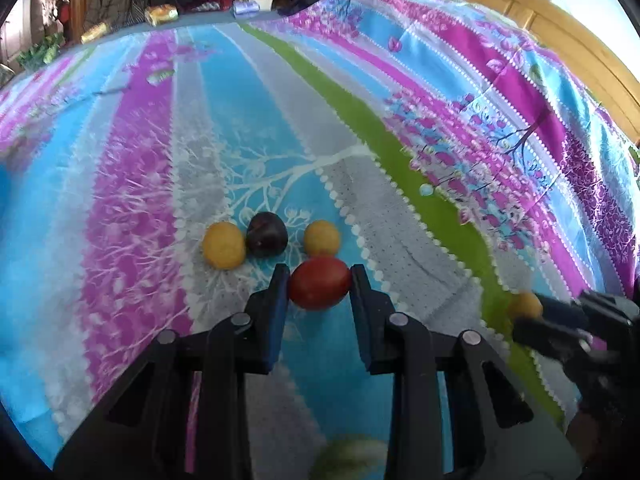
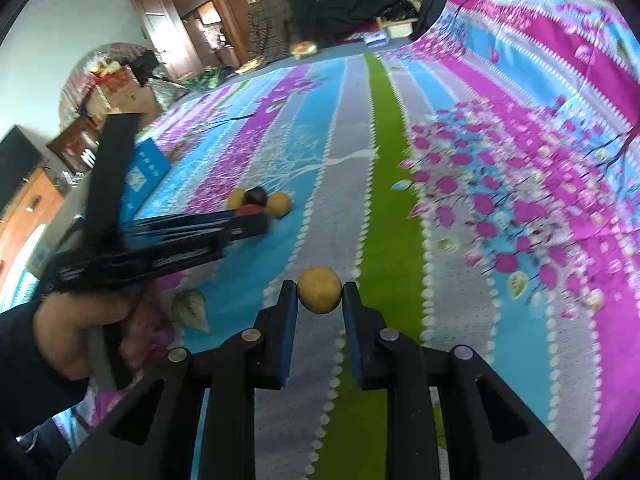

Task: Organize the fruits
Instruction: 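Close the left tool on the red fruit while the right tool grasps a yellow fruit, then carry the red fruit and yellow fruit in both tools toward the light-blue basket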

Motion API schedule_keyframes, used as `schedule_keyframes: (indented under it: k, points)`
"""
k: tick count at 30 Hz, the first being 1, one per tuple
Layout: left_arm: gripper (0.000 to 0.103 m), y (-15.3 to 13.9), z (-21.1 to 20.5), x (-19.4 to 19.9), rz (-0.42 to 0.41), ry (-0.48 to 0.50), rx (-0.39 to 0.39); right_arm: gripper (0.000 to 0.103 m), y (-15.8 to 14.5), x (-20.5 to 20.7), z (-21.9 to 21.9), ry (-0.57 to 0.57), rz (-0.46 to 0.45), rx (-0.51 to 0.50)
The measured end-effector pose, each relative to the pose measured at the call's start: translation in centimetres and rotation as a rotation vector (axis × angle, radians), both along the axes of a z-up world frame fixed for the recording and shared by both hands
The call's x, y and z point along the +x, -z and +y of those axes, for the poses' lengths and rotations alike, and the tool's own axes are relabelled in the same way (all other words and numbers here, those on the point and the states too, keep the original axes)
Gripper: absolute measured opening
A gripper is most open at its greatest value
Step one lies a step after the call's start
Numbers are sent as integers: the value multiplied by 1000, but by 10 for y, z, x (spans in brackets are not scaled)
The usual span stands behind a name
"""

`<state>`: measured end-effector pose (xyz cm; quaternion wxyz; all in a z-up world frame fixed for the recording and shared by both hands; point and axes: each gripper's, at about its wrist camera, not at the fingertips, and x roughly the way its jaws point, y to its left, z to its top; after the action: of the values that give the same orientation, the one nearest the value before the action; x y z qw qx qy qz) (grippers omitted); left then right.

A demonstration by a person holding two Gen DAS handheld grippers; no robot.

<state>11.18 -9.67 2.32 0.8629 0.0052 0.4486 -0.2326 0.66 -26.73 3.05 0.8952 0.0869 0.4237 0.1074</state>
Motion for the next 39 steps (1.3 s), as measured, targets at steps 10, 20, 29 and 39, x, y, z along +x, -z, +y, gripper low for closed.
schedule_keyframes:
  k: [10, 20, 29, 39]
  points:
    - [31, -84, 64, -66, -145, -231, 34, 26, -61, 1, 16, 103, -83, -139]
    - [31, -135, 112, -112, -225, -342, 30, 26, -116, -17, 65, 53, -150, -152]
    - [31, -173, 160, -140, -286, -433, 1, 26, -165, -33, 127, -32, -217, -171]
    - [31, -205, 233, -175, -346, -579, 3, 26, -210, -38, 203, -139, -279, -170]
